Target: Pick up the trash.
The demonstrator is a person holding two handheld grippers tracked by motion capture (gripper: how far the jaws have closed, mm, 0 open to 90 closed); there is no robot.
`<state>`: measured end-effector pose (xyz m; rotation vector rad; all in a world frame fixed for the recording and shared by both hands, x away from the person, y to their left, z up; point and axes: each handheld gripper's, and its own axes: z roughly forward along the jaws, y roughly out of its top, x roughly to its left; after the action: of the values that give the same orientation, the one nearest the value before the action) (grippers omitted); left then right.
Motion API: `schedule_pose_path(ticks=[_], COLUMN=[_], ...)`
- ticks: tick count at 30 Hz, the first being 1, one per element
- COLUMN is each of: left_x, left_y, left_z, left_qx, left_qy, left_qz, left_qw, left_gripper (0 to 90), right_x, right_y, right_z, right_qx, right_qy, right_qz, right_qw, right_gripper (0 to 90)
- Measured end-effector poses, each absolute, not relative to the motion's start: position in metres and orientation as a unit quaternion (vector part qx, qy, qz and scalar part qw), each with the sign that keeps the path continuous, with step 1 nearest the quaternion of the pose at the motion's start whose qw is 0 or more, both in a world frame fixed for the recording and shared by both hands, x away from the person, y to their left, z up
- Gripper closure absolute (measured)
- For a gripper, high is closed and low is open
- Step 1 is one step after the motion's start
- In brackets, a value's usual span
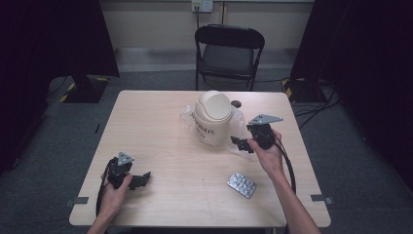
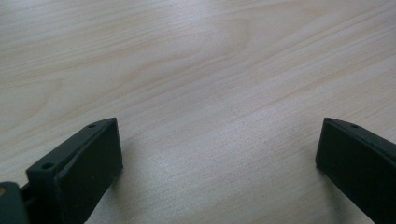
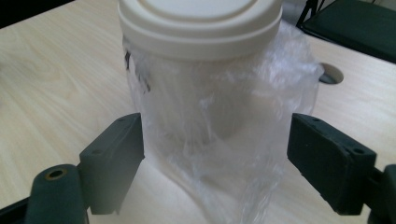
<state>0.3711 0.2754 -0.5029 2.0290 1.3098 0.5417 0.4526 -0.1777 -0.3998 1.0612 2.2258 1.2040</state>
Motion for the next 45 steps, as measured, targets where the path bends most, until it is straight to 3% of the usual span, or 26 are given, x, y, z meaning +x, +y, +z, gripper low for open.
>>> schedule_pose_path(ticks=[27, 45], left_x=[0.371, 0.372], left_y=[0.276, 0.276], left_z=[-0.503, -0.503], left_qx=[0.775, 0.775], left_qy=[0.499, 0.499], left_qz=[0.206, 0.205], left_qw=[0.328, 0.329], left_gripper=[0.0, 0.0], right_x=[0.516, 0.548], right_y=[-0.151, -0.138], right_z=[-0.354, -0.379], right_qx=[0.356, 0.384], right_qy=[0.801, 0.800], right_qz=[0.436, 0.428], right_qw=[0.203, 0.170], right_gripper=[20.0, 15.9])
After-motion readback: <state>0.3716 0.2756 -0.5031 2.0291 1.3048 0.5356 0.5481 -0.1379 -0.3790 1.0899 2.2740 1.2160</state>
